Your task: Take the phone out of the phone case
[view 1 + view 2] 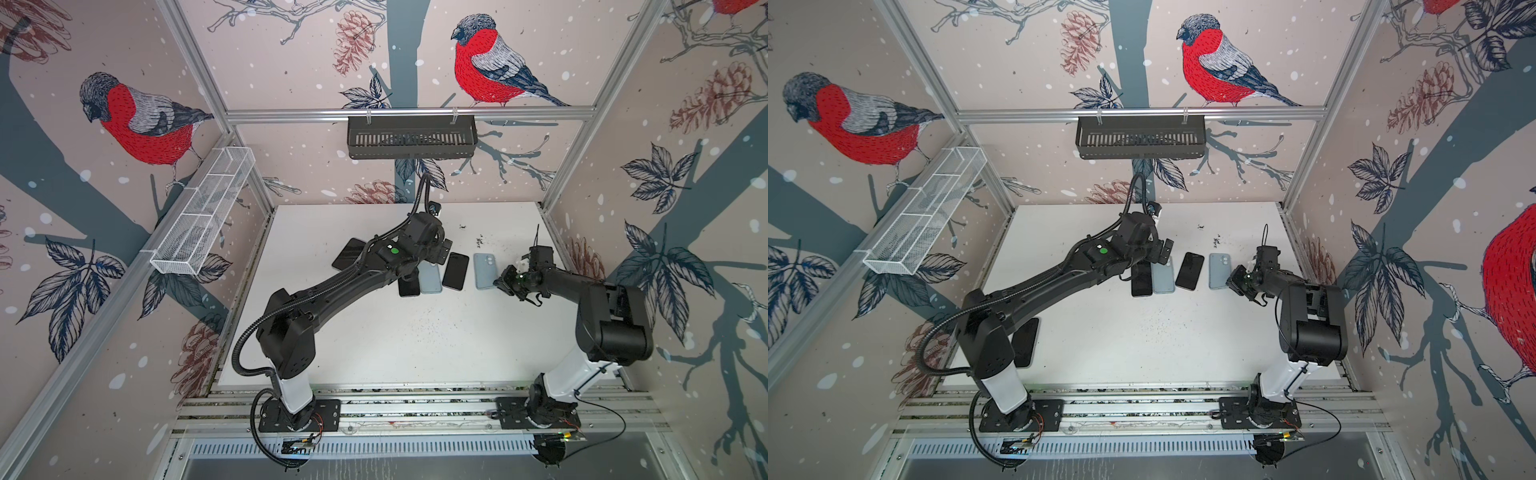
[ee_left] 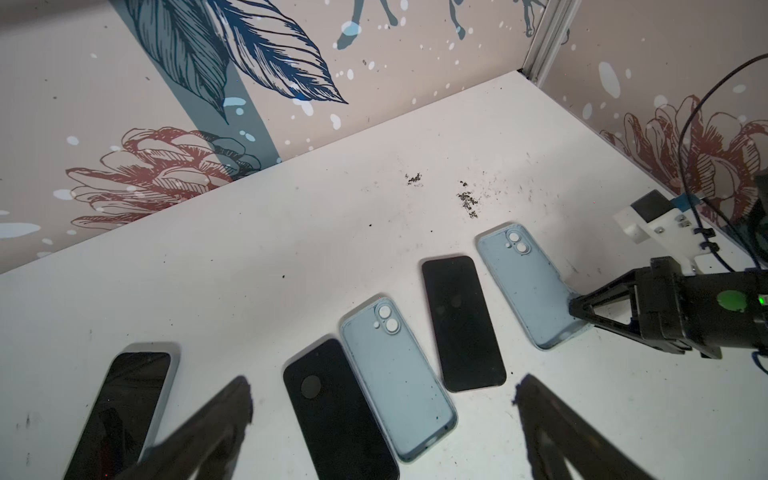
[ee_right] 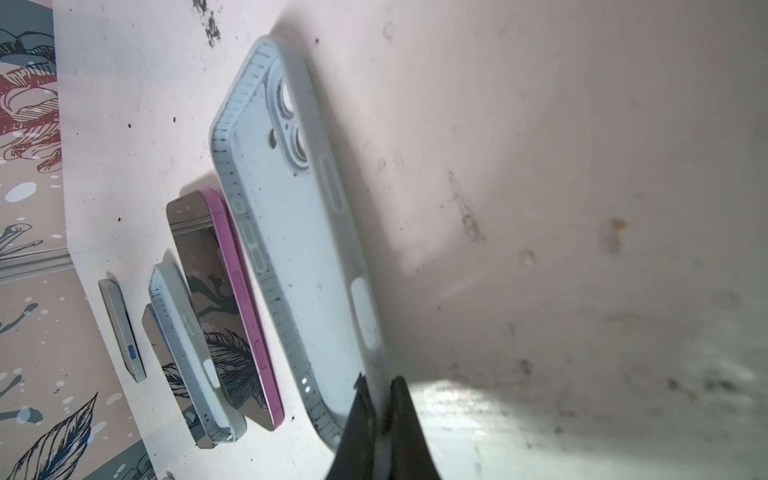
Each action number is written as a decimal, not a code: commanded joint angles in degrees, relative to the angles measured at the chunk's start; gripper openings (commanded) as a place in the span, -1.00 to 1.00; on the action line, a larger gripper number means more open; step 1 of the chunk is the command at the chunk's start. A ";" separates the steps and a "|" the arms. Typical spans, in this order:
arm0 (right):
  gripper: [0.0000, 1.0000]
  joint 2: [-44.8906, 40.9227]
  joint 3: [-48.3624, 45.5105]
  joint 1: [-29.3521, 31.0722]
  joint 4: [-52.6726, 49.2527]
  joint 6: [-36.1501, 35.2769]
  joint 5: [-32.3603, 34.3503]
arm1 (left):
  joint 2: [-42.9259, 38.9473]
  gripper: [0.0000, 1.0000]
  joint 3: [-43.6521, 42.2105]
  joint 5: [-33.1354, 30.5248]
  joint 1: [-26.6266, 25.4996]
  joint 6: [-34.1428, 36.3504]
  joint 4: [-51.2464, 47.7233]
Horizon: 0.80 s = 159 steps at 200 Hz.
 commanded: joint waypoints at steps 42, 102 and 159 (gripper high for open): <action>-1.00 3.57 3.76 3.16 -1.42 -2.76 3.15 | -10.11 0.97 -9.68 1.46 7.23 -6.03 4.06; -1.00 4.84 7.09 7.09 -5.75 -7.74 8.48 | -14.84 0.97 -15.25 2.30 11.70 -7.40 4.96; -1.00 3.89 7.97 7.54 -8.33 -10.78 11.91 | -17.34 0.96 -17.72 1.78 13.54 -8.03 4.97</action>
